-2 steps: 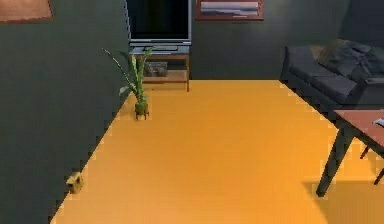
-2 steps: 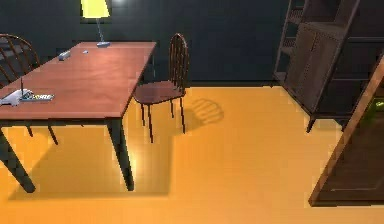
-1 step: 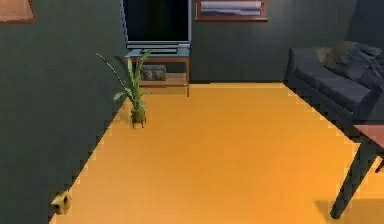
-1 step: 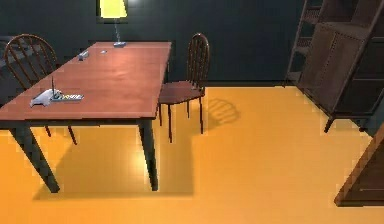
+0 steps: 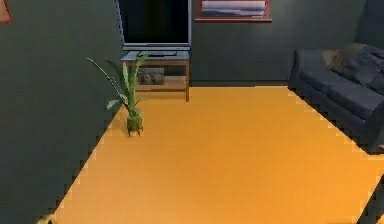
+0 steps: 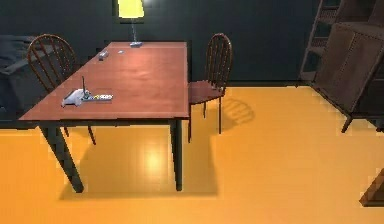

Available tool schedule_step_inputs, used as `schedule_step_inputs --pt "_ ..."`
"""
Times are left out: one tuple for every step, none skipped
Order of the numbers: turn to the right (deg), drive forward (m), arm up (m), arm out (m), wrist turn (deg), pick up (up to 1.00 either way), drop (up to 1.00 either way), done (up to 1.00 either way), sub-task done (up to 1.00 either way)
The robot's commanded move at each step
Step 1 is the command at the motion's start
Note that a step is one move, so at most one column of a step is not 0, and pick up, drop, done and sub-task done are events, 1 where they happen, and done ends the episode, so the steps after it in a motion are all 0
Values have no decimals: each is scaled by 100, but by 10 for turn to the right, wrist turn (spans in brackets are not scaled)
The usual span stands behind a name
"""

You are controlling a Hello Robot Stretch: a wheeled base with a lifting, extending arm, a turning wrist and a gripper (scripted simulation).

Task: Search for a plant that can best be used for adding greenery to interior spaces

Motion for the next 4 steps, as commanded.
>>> schedule_step_inputs --pt "60 0 0 0 0 0 0 0 0" --pt "30 0 0 0 0 0 0 0 0" --pt "0 100 0 0 0 0 0 0 0" --pt "0 60 0 0 0 0 0 0 0"
